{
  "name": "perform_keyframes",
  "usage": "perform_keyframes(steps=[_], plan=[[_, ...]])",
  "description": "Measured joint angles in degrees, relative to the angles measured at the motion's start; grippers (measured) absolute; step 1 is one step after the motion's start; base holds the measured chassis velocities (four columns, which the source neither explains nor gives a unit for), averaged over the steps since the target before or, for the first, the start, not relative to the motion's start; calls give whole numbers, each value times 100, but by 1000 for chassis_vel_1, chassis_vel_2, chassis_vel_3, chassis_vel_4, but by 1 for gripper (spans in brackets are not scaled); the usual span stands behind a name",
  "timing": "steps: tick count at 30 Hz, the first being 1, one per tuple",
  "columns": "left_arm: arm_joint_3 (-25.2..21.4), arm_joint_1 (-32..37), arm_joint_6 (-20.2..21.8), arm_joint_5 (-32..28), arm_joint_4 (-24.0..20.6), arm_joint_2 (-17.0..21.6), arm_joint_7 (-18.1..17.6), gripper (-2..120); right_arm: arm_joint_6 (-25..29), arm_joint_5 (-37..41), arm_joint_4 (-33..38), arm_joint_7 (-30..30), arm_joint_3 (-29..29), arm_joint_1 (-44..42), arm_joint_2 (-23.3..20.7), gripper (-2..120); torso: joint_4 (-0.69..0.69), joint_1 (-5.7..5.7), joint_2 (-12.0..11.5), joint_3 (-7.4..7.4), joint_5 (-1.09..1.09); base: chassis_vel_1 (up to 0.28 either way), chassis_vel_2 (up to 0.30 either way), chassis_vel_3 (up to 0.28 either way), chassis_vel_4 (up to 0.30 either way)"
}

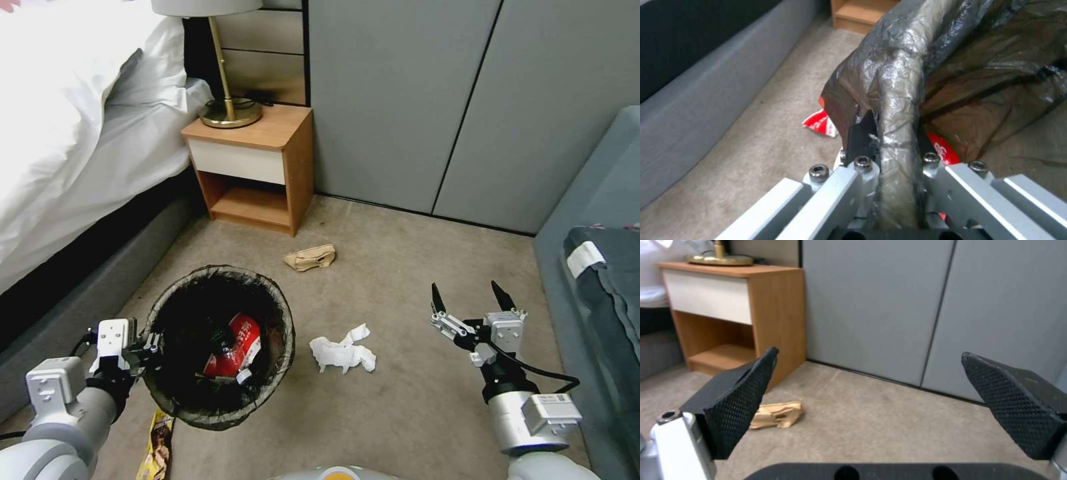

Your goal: Pick up the trash bin, then pick up the garbage from the floor and place it into the trash bin.

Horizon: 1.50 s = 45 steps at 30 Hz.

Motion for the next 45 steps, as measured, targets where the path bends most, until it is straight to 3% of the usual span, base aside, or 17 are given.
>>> perform_keyframes(steps=[6, 12, 15, 20, 22, 27, 34, 45], plan=[[-79, 16, 0, -27, 0, 45, -19, 1, -290, 178, -218, -67, -124, 205, -158, 100, 0, 0, 0, 0, -1, 18, 10, 11, 16], [-232, 51, 0, -124, 0, 115, -21, 1, -901, 357, -536, -608, -174, 686, -177, 100, -1, 0, 0, 0, 0, 0, 0, 0, 0], [-445, 101, 0, -267, 0, 174, -39, 1, -1506, 813, -1004, -939, -449, 1328, -505, 100, -1, 0, 0, 0, -1, 0, 0, 0, 0], [-526, 118, 0, -334, 0, 184, -76, 1, -1767, 1190, -1550, -944, -911, 1884, -946, 100, 1, 0, 0, 0, 0, 0, 0, 0, 0], [-533, 139, 0, -364, 0, 185, -110, 1, -1998, 1682, -2010, -800, -1371, 2316, -1279, 100, 2, 0, 0, 0, 1, 0, 0, 0, 0], [-537, 197, 0, -419, 0, 258, -146, 1, -2295, 2286, -2725, -722, -1856, 2960, -1574, 100, 0, 0, 0, 0, 0, 0, 0, 0, 0], [-568, 207, 0, -448, 0, 309, -167, 1, -2448, 2627, -3438, -742, -2180, 3576, -1544, 100, 0, 0, 0, 0, -1, 0, 0, 0, 0], [-533, 212, 0, -411, 0, 266, -180, 1, -2489, 2713, -4893, -806, -2731, 4342, -969, 100, 0, 0, 0, 0, 0, 0, 0, 0, 0]])
